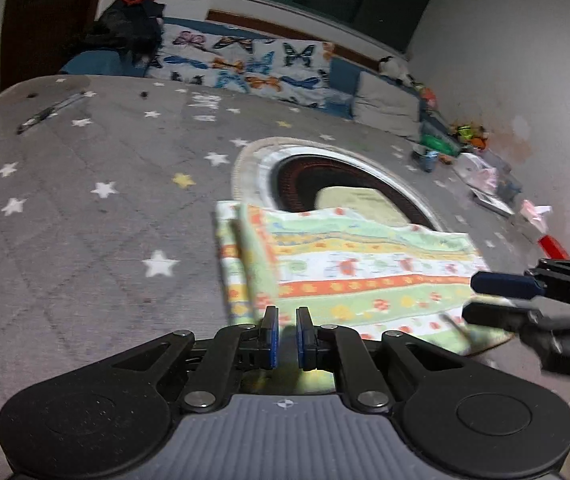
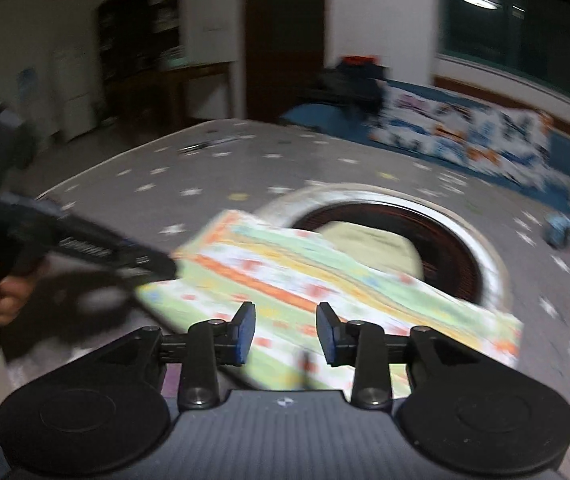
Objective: Fold clothes
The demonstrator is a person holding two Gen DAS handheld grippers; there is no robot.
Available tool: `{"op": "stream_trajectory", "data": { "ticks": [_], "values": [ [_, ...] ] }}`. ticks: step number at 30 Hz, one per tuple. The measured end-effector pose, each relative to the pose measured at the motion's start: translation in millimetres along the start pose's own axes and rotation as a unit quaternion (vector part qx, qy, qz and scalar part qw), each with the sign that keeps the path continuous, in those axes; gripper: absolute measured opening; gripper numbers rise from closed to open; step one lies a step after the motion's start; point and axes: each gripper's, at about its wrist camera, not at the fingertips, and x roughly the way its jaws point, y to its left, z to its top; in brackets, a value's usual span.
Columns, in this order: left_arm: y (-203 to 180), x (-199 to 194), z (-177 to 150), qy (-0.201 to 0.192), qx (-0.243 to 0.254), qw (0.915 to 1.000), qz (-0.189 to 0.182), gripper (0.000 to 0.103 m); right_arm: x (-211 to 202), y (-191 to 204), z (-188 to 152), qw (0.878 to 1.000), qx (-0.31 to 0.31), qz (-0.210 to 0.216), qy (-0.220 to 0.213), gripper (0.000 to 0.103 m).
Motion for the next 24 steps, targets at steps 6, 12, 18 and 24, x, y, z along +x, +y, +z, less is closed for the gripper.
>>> {"op": "stream_trajectory", "data": {
  "ticks": [6,12,18,24],
  "values": [
    [21.7,-7.1,4.0,-0.003,-0.038,0.9993,0.004,0.013,28.4,50.6,15.0,0.995,-0.085,0.046,0.019,0.037],
    [37.7,-18.0,11.7,-0.009,-0.091,0.9957,-0.013,0.028,54.2,92.4,17.9,0.986,-0.155,0.058,0.026,0.039],
    [39.5,-19.5,13.7,-0.008,-0.142,0.9892,-0.036,0.057,75.3,123.2,12.0,0.974,-0.22,0.044,0.039,0.038],
    [43.4,-11.8,12.3,0.001,-0.202,0.9781,-0.049,0.06,83.7,128.4,8.2,0.971,-0.234,0.021,0.038,0.019]
  ]
}}
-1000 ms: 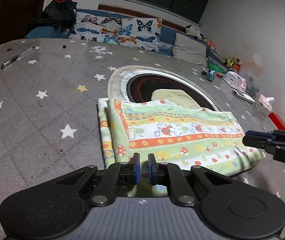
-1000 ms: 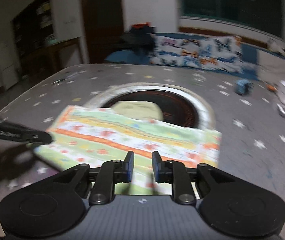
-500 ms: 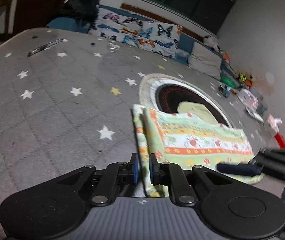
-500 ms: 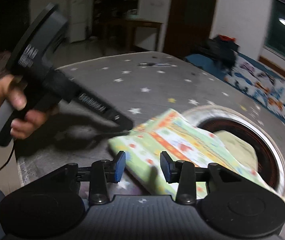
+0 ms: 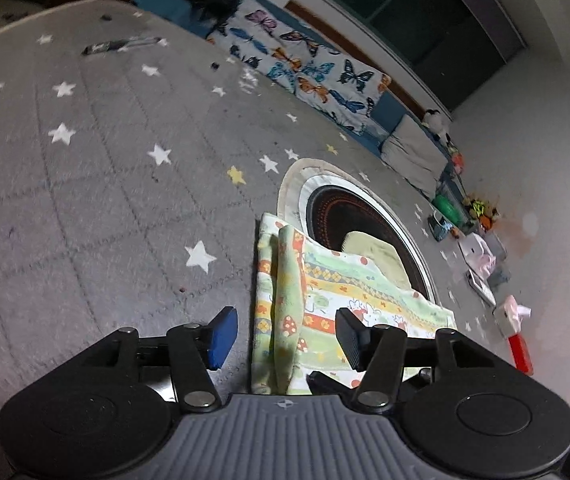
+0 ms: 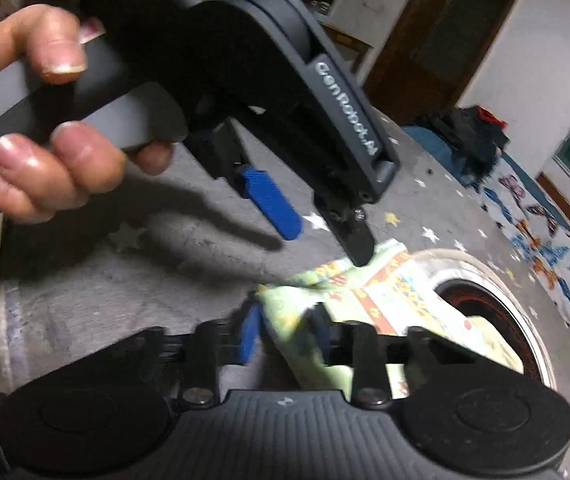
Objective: Fold clothes
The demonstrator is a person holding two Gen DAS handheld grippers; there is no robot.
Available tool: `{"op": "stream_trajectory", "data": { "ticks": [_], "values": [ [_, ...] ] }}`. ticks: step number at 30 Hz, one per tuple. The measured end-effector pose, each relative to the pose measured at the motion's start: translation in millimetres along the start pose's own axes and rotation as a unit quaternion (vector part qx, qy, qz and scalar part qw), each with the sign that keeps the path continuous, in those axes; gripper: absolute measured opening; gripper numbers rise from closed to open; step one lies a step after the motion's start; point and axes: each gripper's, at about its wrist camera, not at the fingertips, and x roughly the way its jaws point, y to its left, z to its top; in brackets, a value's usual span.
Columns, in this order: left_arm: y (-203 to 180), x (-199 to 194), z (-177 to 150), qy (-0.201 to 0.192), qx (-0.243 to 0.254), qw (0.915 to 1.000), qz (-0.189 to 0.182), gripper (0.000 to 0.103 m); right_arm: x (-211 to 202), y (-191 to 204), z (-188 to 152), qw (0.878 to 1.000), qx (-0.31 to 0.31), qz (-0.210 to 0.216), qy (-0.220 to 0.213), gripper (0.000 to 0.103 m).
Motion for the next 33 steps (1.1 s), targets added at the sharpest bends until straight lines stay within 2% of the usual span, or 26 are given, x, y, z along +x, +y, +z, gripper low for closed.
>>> {"op": "stream_trajectory", "data": {
  "ticks": [2,4,8,15,17,20,23,26,30,33],
  "values": [
    [1.3,1.9,0.0,0.002,-0.025,0.9996,-0.011,0.062,-2.2,-5.8,0.1,1.0,0.023,0.004,-0.005,0.013],
    [1.7,3.3,0.5,0.0,-0.05,0.9985,-0.021,0.069,-7.3,-12.1,0.5,0.999,0.045,0.006,-0.017,0.012],
    [-1.6,10.1,3.4,0.004,-0.093,0.9947,-0.044,0.07,-17.1,-23.8,1.0,0.996,0.078,0.006,-0.037,0.01],
    [-3.1,21.6,4.0,0.006,-0.14,0.9898,-0.028,0.07,-37.0,-39.9,-0.4,0.991,0.115,-0.003,-0.068,0.009],
    [-0.7,19.9,1.5,0.001,-0.148,0.9887,-0.027,0.07,-41.1,-44.6,-0.1,0.989,0.125,-0.007,-0.076,0.009],
    [-1.6,16.1,0.1,-0.009,-0.146,0.9884,-0.041,0.075,-44.6,-50.3,-2.6,0.988,0.132,-0.009,-0.081,0.009],
    [-4.2,22.5,2.8,0.001,-0.148,0.9874,-0.055,0.077,-44.6,-51.6,-2.9,0.988,0.13,-0.005,-0.081,0.009],
    [-6.3,33.5,6.2,0.011,-0.146,0.9883,-0.043,0.077,-45.3,-46.1,-3.0,0.989,0.127,-0.004,-0.082,0.009],
    [-3.5,45.0,9.1,0.022,-0.155,0.9866,-0.046,0.074,-48.3,-45.3,-5.0,0.988,0.132,-0.002,-0.085,0.009],
    [-2.2,50.3,10.2,0.023,-0.149,0.9878,-0.041,0.053,-48.3,-43.9,-7.3,0.988,0.129,0.002,-0.085,0.009]
  ]
}}
